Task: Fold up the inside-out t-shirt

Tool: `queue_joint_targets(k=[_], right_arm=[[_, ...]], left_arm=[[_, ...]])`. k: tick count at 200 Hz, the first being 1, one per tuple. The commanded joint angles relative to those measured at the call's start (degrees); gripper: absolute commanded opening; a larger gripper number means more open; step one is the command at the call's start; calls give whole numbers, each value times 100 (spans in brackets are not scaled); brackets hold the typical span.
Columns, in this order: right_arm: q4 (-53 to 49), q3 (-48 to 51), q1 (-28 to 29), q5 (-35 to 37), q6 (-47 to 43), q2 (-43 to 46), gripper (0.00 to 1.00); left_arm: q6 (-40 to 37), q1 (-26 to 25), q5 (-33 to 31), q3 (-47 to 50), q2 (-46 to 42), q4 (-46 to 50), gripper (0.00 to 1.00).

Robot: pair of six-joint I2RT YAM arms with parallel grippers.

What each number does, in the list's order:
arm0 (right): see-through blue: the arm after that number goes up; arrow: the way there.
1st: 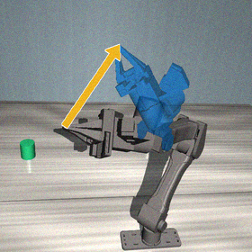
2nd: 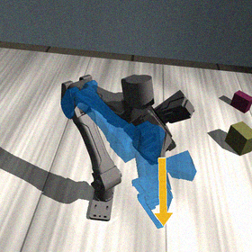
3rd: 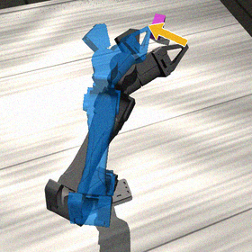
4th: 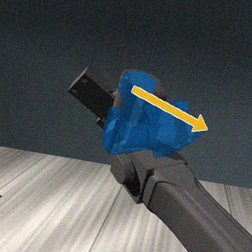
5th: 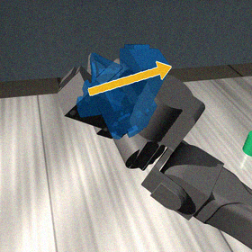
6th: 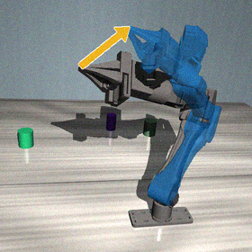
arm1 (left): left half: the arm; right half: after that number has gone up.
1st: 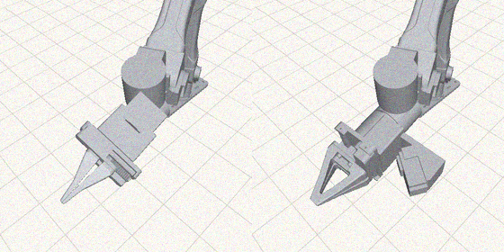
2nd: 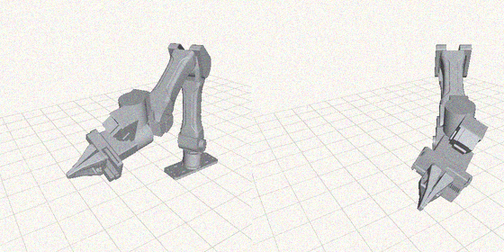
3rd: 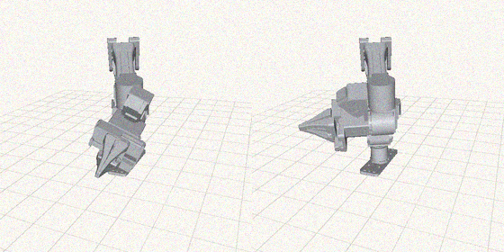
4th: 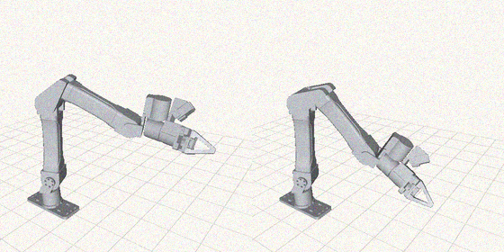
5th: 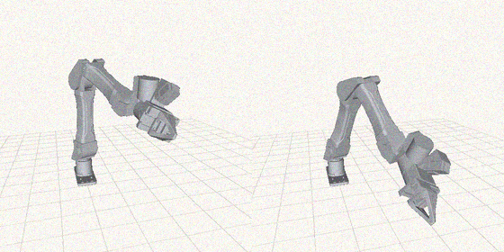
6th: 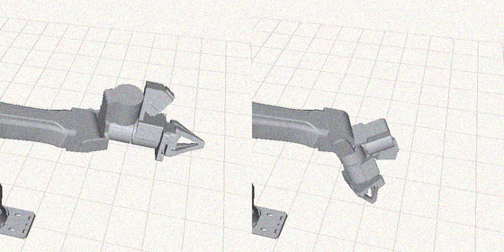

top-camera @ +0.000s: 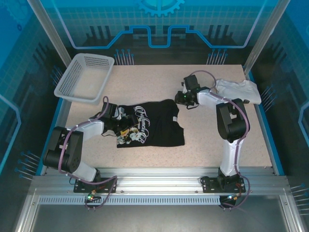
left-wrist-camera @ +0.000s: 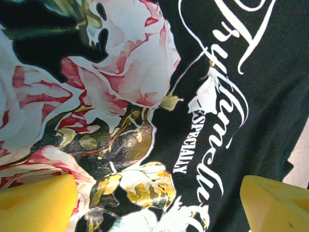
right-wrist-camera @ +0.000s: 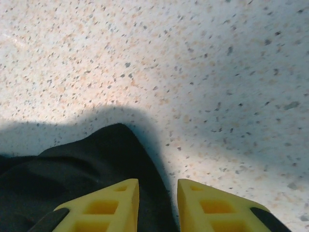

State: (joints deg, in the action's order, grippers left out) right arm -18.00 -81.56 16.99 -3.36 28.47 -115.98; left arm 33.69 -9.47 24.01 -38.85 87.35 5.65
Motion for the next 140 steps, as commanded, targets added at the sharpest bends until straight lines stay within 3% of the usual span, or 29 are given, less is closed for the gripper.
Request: queue_joint_targets(k=[1, 53, 97, 140], right_arm=[[-589, -280, -88, 274, -258, -26, 42], [-302, 745, 93, -226, -597, 1384, 48], [144, 2118, 1228, -791, 13, 2370, 50], [599, 2672, 2161, -733, 935, 2019, 44]], left_arm=[[-166, 7, -34, 69, -18, 556, 90], [-65, 7, -398, -733, -346, 208, 91], [-214, 130, -606, -1888, 916, 336, 90], [-375, 406, -700, -2663, 2003, 469, 89]])
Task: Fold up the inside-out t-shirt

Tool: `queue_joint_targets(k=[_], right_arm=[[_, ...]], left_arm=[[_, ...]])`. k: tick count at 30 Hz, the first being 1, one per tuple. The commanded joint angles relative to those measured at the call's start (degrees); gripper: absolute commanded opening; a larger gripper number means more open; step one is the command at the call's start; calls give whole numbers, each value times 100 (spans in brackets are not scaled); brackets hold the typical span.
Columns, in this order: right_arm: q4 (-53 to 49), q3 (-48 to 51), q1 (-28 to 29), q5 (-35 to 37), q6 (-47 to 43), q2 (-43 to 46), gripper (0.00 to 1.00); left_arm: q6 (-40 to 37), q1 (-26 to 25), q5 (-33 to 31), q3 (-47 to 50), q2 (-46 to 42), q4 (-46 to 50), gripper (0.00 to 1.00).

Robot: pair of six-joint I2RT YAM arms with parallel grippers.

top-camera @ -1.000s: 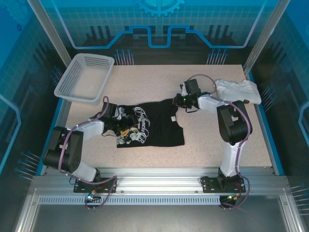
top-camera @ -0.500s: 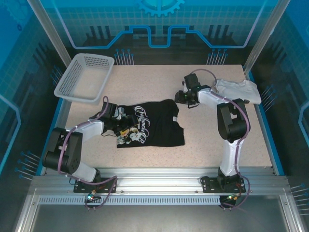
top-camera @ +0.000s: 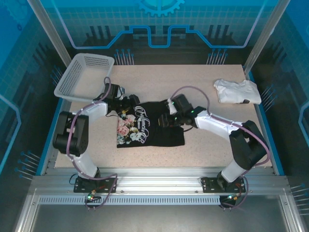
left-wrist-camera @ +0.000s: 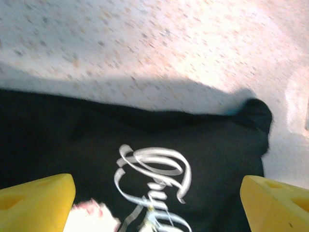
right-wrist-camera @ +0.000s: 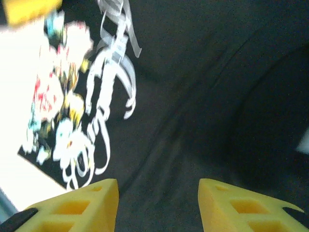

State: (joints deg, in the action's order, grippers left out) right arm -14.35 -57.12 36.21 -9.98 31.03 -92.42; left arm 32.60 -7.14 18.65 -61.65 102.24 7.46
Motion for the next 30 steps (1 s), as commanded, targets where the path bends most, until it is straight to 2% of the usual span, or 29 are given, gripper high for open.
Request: queue_joint_targets(k=[1, 5, 9, 13, 15, 18, 21, 23, 25, 27, 30], right_arm=[[223, 233, 247, -64, 695, -360, 44], [-350, 20, 171, 287, 735, -886, 41], [-971, -356, -191, 752, 342, -1098, 40], [-1416, -1107, -717, 658, -123, -1551, 40], [-1713, -1759, -874, 604, -378, -1869, 40], [-1956, -2750, -973, 399, -576, -2432, 41], [-2045, -3821, -997, -151, -692, -3052, 41], [-2162, -4290, -1028, -364, -810, -3243, 41], [-2143, -4346, -1136, -382, -936, -3059, 41], [-1946, -3921, -1306, -329, -1017, -2533, 43], [-1682, -3092, -1644, -294, -1014, -1761, 48]], left_arm=[[-269, 179, -167, -397, 538, 302, 89], [-316, 248, -202, -256, 693, 485, 89], [-329, 206, -121, 676, 62, 409, 88], [-90, -99, 64, 1867, -776, 215, 88], [135, -510, 116, 2409, -1210, 78, 88], [624, -1561, 64, 2942, -1724, -282, 88], [1128, -2595, 213, 2992, -1765, -987, 88], [1236, -2945, 405, 2819, -1732, -1309, 88], [1169, -2992, 459, 2705, -1906, -1454, 89], [909, -2884, 184, 2639, -2285, -1386, 89], [722, -2368, -56, 2511, -2607, -1212, 90]])
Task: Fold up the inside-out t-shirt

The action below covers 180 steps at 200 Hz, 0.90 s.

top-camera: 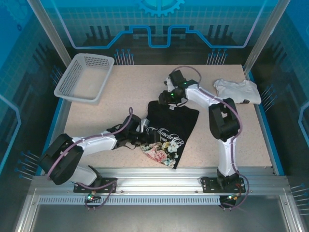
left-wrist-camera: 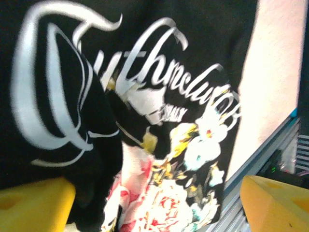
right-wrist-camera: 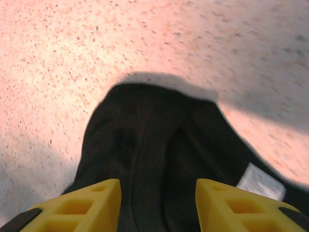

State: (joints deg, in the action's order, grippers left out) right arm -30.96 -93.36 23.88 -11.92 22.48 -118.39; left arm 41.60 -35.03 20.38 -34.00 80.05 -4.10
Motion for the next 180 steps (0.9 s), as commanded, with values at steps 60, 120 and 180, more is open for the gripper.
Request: queue_joint_targets(k=[60, 120, 180], right_arm=[[416, 3353, -410, -121, 407, 2509, 52], [476, 3309, -479, -102, 645, 1673, 50], [-256, 1240, -86, -251, -390, 604, 53]], left_arm=[[-656, 909, 450, -1421, 711, 541, 87], [-996, 831, 131, -1729, 1880, 1032, 86], [-746, 879, 242, -527, 824, 413, 87]])
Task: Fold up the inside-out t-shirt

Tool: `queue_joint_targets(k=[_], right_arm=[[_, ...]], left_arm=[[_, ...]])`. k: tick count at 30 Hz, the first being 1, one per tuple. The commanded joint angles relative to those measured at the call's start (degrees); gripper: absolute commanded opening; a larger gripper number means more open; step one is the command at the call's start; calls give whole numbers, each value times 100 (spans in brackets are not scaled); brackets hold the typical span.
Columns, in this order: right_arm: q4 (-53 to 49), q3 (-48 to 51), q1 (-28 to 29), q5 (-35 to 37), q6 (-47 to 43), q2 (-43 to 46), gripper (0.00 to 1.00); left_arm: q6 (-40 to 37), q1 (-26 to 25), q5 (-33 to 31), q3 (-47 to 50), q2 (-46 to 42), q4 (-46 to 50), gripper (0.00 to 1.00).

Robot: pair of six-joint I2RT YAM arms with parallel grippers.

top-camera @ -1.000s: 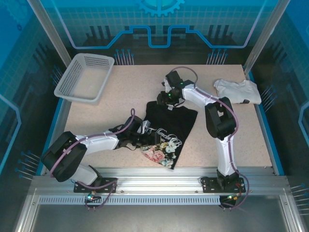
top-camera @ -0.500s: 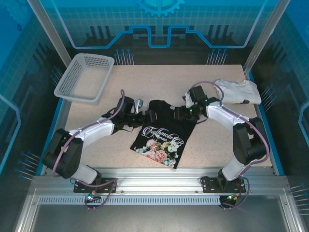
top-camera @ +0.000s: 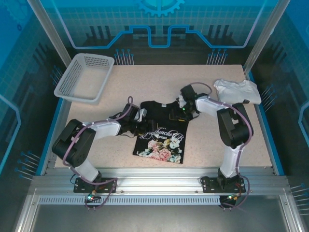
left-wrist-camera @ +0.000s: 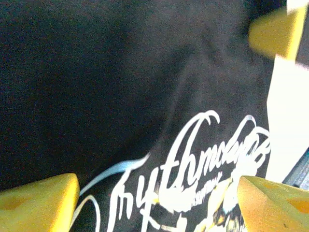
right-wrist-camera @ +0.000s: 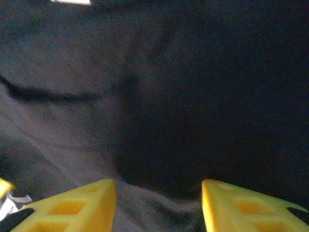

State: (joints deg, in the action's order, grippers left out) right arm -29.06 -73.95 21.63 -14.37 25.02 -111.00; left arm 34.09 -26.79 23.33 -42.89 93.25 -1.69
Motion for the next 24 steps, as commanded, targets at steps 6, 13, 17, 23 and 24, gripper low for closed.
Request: queue_joint_targets(k=[6, 13, 17, 23, 24], right_arm=[[-770, -1027, -307, 624, -1022, 72, 64], [-1396, -1807, -677, 998, -1172, -600, 82], [-1743, -2210, -669, 997, -1242, -1056, 86], [-2151, -2482, -562, 892, -1332, -1396, 87], [-2203, -2488, -541, 888, -1341, -1419, 86]], left_arm=[[250, 777, -454, 28, -606, -70, 90], [-324, 1123, -742, -1722, 824, 854, 93], [-530, 1220, -789, -2487, 1542, 1469, 92], [-665, 1203, -822, -2822, 1862, 1894, 91], [-698, 1191, -859, -2821, 1864, 1949, 90]])
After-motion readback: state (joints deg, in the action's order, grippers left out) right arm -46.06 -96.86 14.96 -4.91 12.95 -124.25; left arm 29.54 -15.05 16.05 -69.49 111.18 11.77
